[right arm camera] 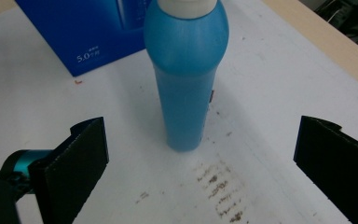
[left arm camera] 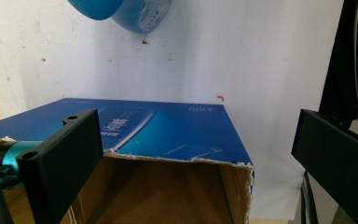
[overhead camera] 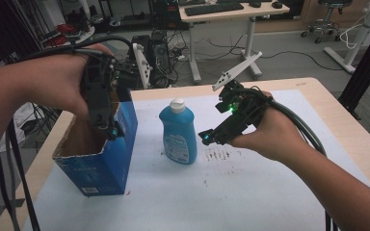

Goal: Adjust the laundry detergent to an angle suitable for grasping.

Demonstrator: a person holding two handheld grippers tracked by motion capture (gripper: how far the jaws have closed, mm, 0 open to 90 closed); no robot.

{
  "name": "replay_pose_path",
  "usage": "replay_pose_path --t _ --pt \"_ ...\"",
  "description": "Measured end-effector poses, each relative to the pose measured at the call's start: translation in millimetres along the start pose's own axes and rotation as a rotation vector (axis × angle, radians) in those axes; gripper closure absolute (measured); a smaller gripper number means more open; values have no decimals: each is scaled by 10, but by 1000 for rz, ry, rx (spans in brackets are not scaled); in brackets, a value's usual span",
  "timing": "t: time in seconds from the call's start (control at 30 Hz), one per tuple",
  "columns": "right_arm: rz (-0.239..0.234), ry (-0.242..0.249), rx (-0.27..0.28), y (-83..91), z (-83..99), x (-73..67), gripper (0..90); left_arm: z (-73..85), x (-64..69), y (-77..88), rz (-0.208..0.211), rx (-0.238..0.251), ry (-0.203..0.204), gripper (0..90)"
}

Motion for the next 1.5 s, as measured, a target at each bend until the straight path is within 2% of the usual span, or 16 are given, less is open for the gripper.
replay_pose_path --t 0.17,0.47,0.67,1.03,1.27,1.5 --pt "-7 -17 7 -138 -28 -26 20 4 1 -7 1 0 -1 18" --pt "-29 -60 54 -316 -53 -58 20 24 8 -2 -2 5 2 18" --pt "-24 -99 87 -437 -94 -58 20 24 13 -6 0 10 0 18" --pt "-7 -139 133 -691 -133 -56 20 36 15 -17 2 12 5 18" --pt "4 -136 167 -787 -169 -55 21 66 3 -29 0 13 9 18" --pt "7 -123 162 -862 -162 -72 34 76 -4 -45 5 8 8 18"
Point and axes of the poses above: each handheld gripper's, and its own axes: y roughly backward along the jaws, z roughly out of its underside, x roughly to its right, the point moved 9 cm from there along -y, roughly forward along the jaws, and after that the axes turned 7 degrees about x, right-handed, at the moved point
